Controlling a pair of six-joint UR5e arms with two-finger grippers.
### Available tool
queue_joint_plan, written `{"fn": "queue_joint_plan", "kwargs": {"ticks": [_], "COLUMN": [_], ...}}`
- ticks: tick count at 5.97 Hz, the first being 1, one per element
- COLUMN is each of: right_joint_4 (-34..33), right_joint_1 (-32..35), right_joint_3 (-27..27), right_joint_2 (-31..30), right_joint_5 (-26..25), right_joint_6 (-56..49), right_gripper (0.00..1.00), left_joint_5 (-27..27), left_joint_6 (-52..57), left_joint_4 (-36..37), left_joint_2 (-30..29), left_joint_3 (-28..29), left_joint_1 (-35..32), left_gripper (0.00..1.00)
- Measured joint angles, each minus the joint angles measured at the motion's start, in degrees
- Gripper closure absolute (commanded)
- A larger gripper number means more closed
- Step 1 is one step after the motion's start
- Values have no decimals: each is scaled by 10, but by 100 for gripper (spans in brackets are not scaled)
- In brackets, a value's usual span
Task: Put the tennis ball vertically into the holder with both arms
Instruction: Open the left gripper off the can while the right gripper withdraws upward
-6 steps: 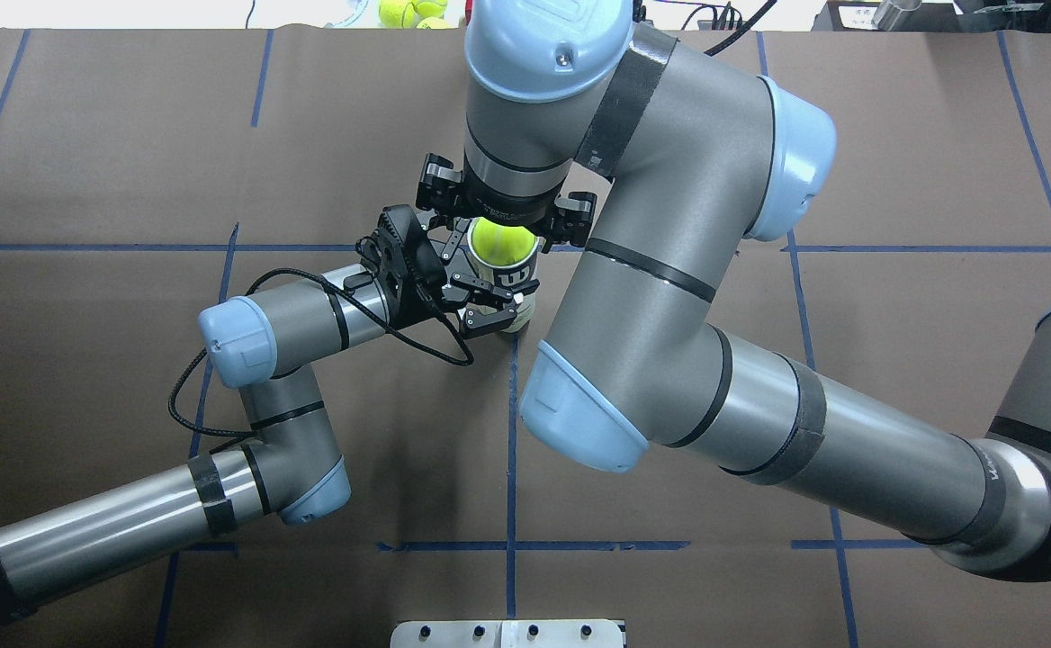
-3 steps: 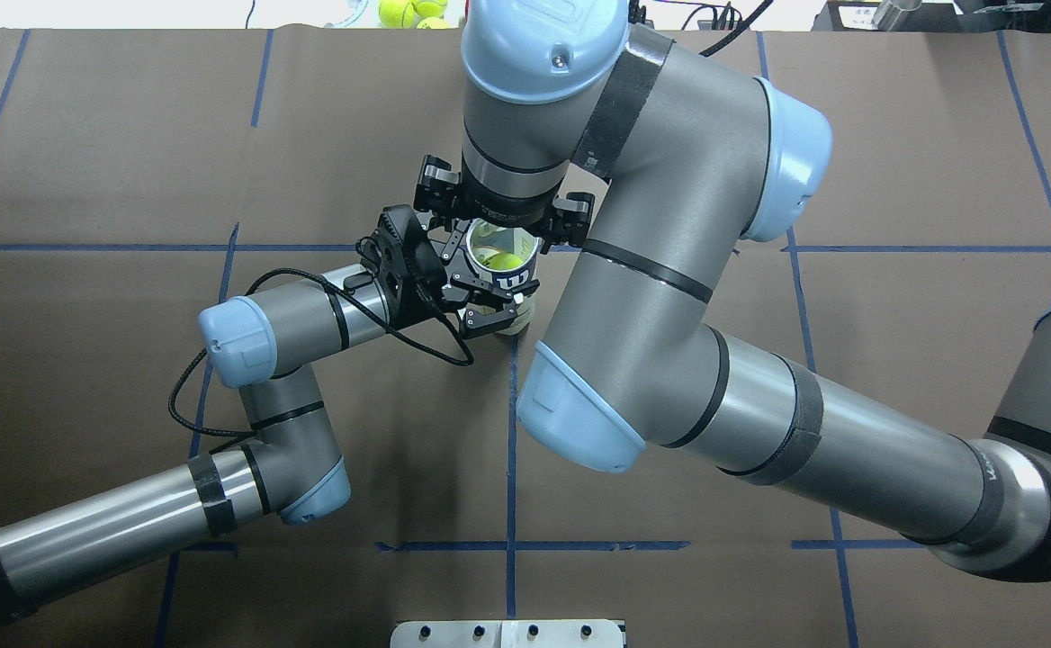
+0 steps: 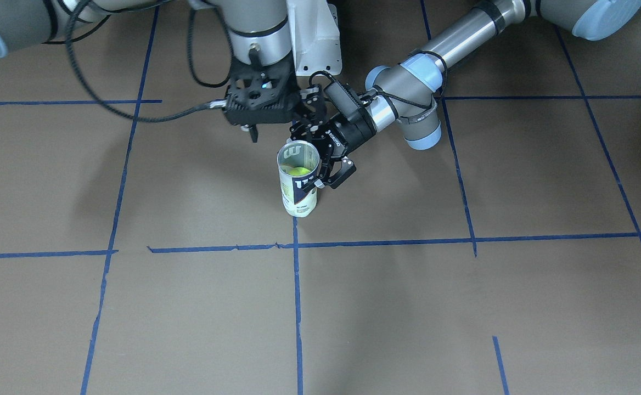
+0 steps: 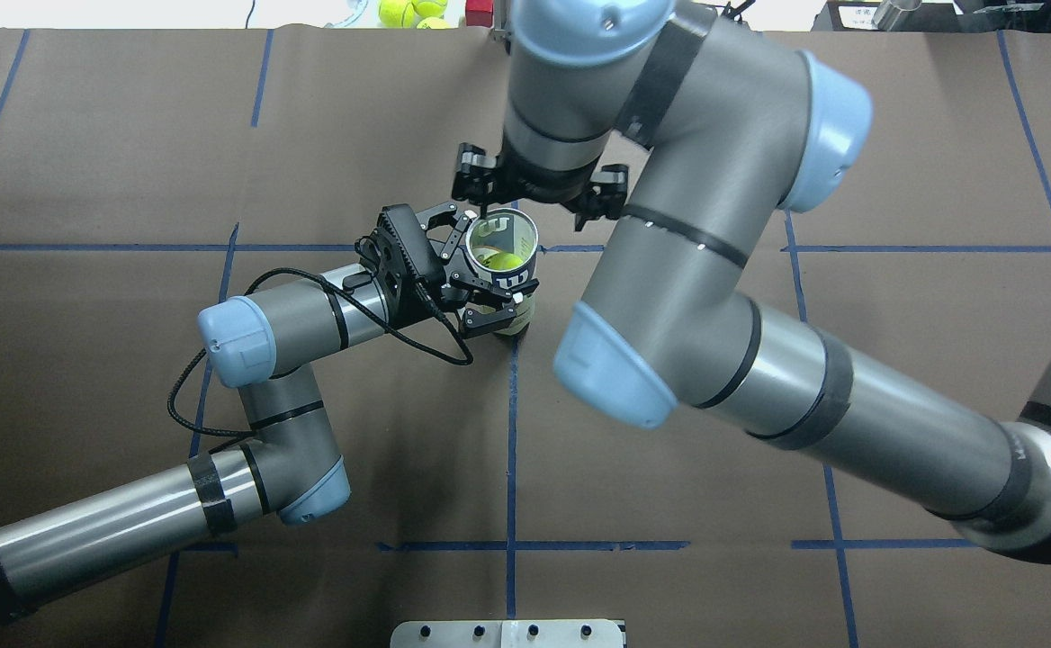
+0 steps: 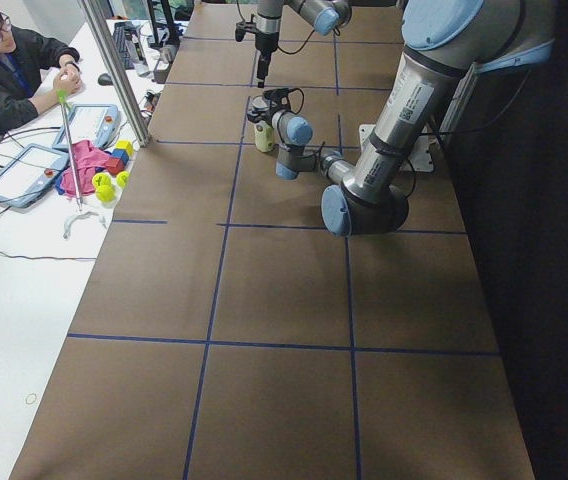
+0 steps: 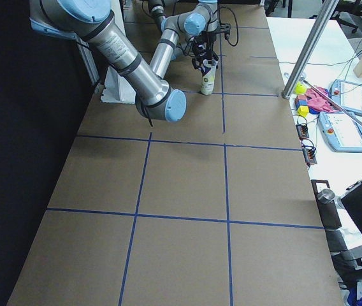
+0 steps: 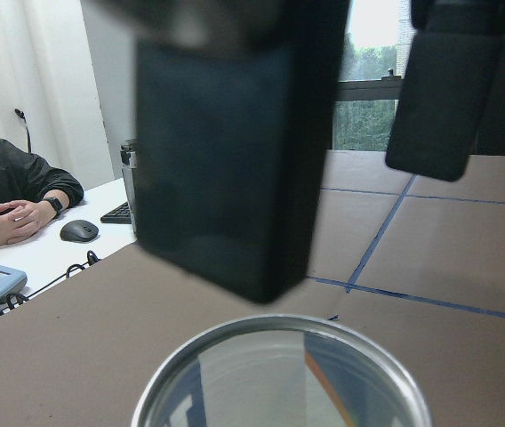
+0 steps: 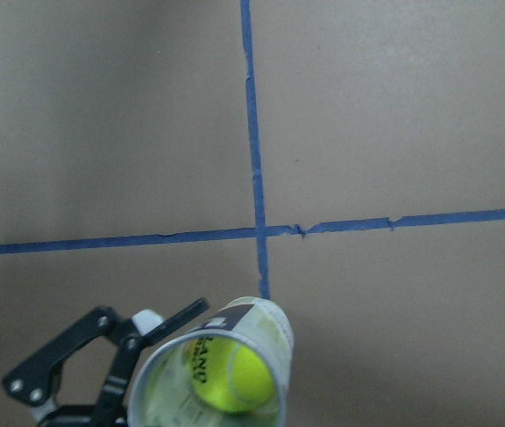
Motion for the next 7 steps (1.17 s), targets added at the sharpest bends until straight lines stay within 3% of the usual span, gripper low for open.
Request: {"fn": "queue_joint_plan", "kwargs": {"ticks": [2,7], "right_joint_4": [7,78], "right_joint_1": [54,123], "right_joint_3": [0,-1], "right_joint_2": [-50,-189], "right_joint_5": [46,56], "right_joint_6": [-104,-301], "right_gripper": [0,0], "left_joint_5": [0,-1], "left_joint_6": [-13,-72], "left_joint_4": [0,7], "left_joint_2": [0,1], "left_joint_3": [-6,-63], "left_joint_1": [-7,-56], "left_gripper": [5,5]}}
